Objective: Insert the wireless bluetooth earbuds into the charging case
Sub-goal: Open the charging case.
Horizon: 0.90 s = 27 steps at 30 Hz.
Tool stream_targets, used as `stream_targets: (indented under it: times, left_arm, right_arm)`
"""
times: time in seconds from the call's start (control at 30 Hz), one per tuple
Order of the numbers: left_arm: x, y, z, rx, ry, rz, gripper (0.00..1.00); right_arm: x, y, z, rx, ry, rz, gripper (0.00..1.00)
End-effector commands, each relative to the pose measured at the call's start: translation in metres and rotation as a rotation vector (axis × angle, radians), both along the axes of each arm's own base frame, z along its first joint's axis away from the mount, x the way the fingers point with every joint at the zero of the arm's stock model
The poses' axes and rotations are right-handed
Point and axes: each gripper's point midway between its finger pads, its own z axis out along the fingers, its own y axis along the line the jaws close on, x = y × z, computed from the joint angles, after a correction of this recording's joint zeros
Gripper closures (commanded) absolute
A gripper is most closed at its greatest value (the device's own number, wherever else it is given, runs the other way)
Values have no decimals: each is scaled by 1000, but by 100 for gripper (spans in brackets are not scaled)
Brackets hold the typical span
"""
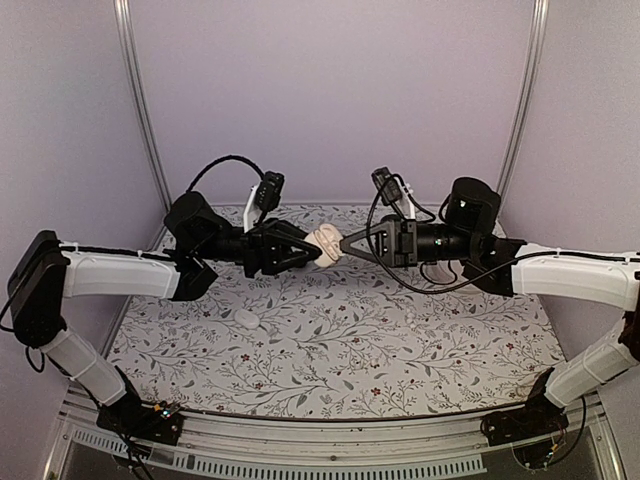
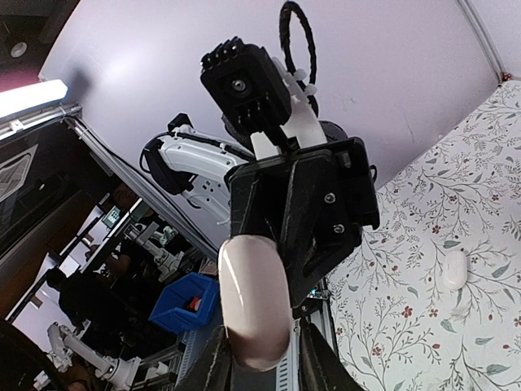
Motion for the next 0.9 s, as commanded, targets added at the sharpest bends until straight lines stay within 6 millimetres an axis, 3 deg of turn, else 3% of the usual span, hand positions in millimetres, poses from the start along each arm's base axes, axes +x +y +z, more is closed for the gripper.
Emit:
stream_targets:
  times: [0.0, 0.23, 0.53, 0.87]
  left_arm:
    - [-29, 7, 25, -73, -106, -63, 100]
    - [-24, 4, 22, -69, -95, -36, 100]
    - [16, 0, 14, -60, -58, 212, 100]
    - [24, 0, 19, -102, -52, 260, 100]
  right_arm:
    - [18, -8, -12, -30, 35, -99, 70]
    - [18, -11, -3, -38, -1, -115, 61]
    - [14, -16, 13, -52, -77, -148, 42]
    - [30, -22, 24, -37, -91, -398, 40]
